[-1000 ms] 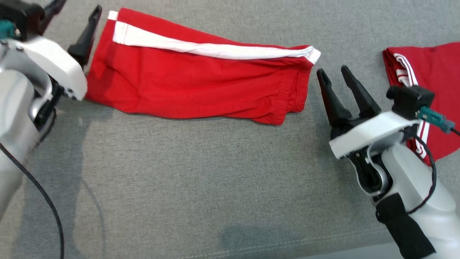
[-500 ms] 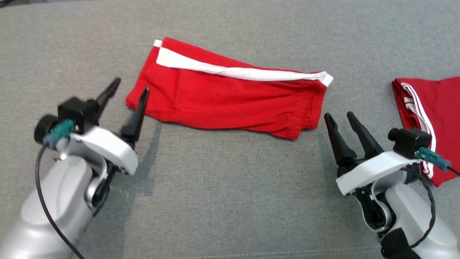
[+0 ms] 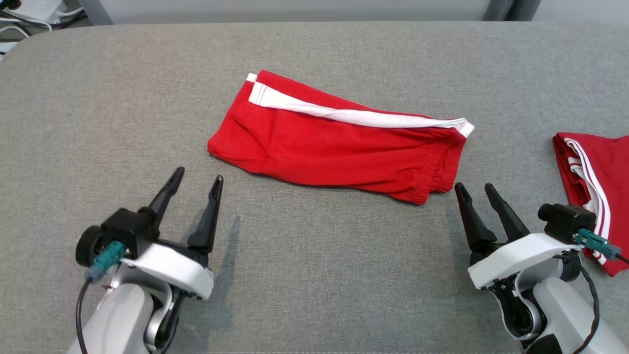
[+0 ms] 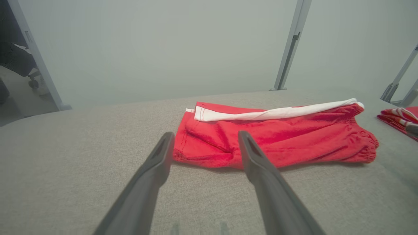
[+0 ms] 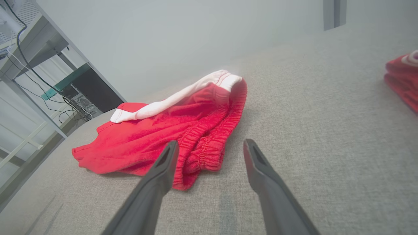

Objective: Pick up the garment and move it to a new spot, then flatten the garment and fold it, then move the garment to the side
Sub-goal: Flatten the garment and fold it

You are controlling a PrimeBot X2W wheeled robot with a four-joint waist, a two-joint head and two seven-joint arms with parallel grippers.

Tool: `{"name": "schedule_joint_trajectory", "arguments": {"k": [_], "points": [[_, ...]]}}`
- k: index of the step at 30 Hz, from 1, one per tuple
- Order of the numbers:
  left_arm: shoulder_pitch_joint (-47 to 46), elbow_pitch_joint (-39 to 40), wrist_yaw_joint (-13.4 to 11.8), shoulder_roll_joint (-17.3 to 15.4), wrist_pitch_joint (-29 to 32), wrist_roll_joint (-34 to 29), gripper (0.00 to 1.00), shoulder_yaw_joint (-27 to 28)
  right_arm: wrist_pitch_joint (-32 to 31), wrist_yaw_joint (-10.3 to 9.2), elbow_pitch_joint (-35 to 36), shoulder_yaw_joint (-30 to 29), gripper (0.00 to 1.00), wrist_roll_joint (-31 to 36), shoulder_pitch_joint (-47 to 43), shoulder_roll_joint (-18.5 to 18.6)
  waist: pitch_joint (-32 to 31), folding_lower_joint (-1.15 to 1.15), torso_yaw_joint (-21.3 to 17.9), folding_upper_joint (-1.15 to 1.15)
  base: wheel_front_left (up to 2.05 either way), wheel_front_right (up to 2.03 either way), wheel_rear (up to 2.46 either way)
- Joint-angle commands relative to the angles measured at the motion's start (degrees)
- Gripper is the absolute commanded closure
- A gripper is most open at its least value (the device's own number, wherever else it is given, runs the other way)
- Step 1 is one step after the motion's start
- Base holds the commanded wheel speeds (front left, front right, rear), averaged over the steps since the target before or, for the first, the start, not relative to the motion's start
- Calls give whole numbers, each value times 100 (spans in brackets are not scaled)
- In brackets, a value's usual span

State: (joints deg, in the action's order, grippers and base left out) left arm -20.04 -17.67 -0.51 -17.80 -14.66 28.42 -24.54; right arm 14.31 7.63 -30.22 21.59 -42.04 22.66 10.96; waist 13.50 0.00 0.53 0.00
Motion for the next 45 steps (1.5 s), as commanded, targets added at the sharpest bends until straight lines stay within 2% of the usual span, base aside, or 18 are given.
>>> {"name": "schedule_joint_trajectory", "arguments": {"k": [1, 9, 16, 22, 28, 36, 40, 45], "points": [[-11, 167, -4, -105, -33, -84, 0, 264, 69, -14, 126, 40, 0, 23, -76, -16, -23, 0, 23, 0, 0, 0, 0], [450, 182, 249, 240, -33, -435, 0, 539, 69, -14, 22, -103, 0, -73, -74, -132, -31, 0, 192, 0, 0, 0, 0], [419, 130, 444, 412, -33, -694, 0, 780, 69, -14, -396, -345, 0, -750, 210, -255, 123, 0, 502, 0, 0, 0, 0], [382, 191, 530, 555, -34, -911, 0, 927, 69, -14, -316, -230, 0, -1321, 366, -268, 254, 0, 693, 0, 0, 0, 0], [342, 238, 675, 681, -34, -958, 0, 916, 69, -14, -323, -123, 0, -1434, 423, -163, 313, 0, 749, 0, 0, 0, 0], [-592, -913, 794, 797, 126, -443, 0, 494, 69, -14, -388, 145, 0, -1316, 627, -195, 477, 0, 485, 0, 0, 0, 0], [-1122, -1495, 797, 853, 246, 21, 0, 398, 69, -14, -379, 262, 0, -1265, 720, -267, 589, 0, 307, 0, 0, 0, 0], [-1670, -2143, 798, 774, 190, 642, 0, 327, 69, -14, -350, 377, 0, -1230, 818, -340, 730, 0, 118, 0, 0, 0, 0]]}}
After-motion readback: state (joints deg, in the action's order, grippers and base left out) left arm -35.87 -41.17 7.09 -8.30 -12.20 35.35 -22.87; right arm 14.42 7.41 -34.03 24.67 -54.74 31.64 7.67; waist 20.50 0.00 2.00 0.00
